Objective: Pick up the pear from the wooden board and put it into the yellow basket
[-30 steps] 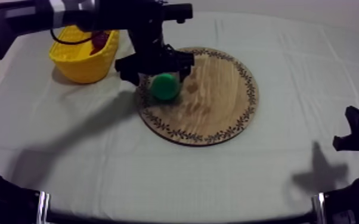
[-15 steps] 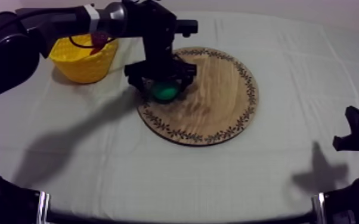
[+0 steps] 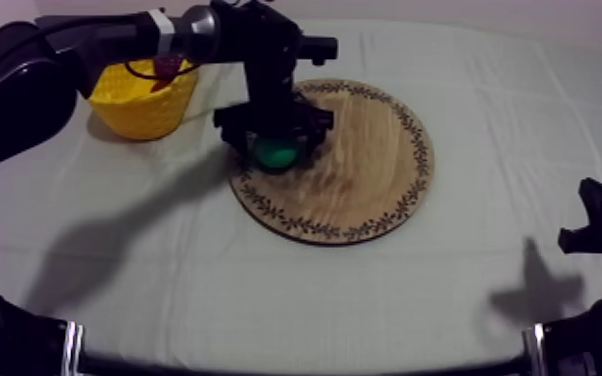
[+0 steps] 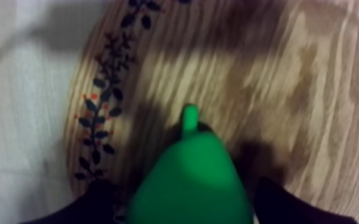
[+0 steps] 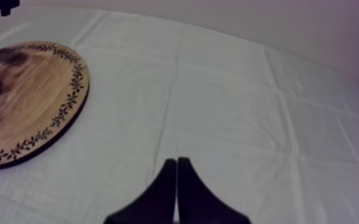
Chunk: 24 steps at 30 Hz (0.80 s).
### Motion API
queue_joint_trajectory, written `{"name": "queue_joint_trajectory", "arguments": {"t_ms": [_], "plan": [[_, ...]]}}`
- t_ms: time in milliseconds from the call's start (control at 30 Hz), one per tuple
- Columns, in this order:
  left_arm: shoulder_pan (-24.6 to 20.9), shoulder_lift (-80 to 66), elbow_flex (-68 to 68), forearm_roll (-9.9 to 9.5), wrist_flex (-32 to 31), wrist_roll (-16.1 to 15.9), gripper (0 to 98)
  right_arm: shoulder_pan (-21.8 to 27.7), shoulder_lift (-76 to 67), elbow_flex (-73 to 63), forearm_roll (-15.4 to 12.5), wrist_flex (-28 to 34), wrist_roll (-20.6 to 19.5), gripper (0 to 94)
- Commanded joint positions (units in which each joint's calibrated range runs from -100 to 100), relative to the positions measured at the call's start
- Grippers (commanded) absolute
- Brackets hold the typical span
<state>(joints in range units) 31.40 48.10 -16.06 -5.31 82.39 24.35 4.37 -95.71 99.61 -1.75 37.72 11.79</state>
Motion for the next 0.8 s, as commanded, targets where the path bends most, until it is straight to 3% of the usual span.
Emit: {"name": "queue_joint_trajectory", "arguments": {"t_ms": [0, 200, 433, 767], "plan": [[-0.1, -0.1, -0.3, -0.06, 0.0, -0.2, 73.6, 0.0, 0.0, 0.1, 0.0, 0.0, 0.0, 0.5], [-0.1, -0.3, -0.6, -0.26, -0.2, -0.8, 59.5, 0.0, 0.0, 0.1, 0.0, 0.0, 0.0, 0.5], [-1.3, -3.1, 0.0, -0.37, 0.0, -1.4, 56.9, 0.0, 0.0, 0.1, 0.0, 0.0, 0.0, 0.5], [-4.5, -17.4, 6.4, -1.34, 5.7, -4.2, 57.0, 0.0, 0.0, 0.1, 0.0, 0.0, 0.0, 0.5]]}}
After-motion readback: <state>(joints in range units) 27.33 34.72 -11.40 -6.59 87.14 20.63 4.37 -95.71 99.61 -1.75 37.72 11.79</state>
